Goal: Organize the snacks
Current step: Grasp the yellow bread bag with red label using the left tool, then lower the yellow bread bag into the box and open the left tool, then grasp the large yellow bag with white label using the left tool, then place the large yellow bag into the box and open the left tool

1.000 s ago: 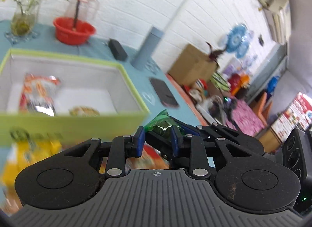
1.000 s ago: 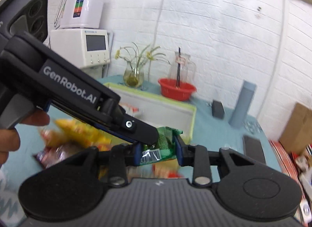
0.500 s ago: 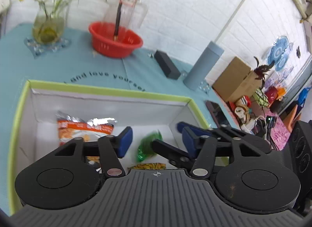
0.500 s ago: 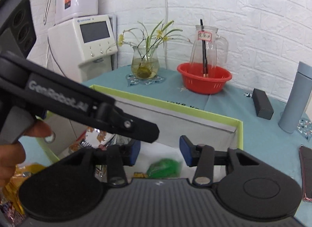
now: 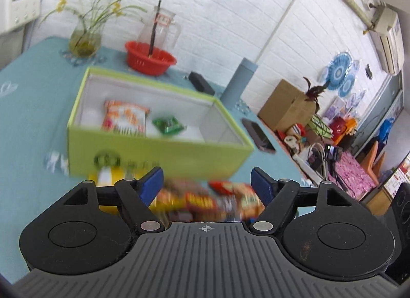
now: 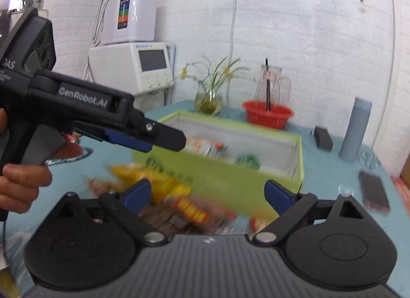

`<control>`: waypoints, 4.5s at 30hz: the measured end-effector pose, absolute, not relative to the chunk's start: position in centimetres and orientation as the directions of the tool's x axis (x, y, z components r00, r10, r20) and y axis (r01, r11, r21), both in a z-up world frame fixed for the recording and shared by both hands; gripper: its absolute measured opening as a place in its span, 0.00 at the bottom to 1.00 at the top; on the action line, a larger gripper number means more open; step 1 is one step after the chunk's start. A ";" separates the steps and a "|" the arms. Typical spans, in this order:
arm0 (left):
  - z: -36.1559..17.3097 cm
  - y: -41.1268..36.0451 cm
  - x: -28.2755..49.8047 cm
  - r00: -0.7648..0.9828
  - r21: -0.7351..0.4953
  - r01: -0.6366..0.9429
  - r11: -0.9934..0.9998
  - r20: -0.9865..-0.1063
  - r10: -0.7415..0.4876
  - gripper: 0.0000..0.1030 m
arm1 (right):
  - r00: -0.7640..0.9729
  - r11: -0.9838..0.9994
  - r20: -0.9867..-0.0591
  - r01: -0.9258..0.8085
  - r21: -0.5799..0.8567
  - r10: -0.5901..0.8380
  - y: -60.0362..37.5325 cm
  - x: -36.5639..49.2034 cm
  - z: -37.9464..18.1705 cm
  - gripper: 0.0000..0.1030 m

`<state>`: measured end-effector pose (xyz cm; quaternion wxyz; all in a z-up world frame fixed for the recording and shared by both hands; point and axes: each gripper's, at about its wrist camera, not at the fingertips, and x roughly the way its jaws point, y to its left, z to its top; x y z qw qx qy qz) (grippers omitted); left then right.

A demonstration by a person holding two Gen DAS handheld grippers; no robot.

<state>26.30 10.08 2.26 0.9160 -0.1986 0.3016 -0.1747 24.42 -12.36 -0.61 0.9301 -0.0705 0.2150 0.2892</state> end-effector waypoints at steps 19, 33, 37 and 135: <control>-5.5 6.9 22.5 0.533 -0.571 0.164 0.804 -0.635 -0.559 0.34 | 0.632 0.805 -0.573 -0.587 0.086 0.522 -9.1 19.8 -7.9 0.71; -5.0 6.9 20.3 0.556 -0.528 0.160 0.834 -0.650 -0.518 0.50 | 0.647 0.823 -0.579 -0.563 0.075 0.496 -10.3 17.3 -8.1 0.72; -5.0 6.7 19.7 0.547 -0.551 0.179 0.815 -0.633 -0.548 0.28 | 0.642 0.811 -0.593 -0.585 0.031 0.486 -10.0 16.4 -7.7 0.55; 0.6 11.4 48.4 0.619 -0.526 0.217 0.822 -0.577 -0.532 0.37 | 0.682 0.798 -0.543 -0.601 -0.037 0.489 -5.6 43.5 -0.5 0.64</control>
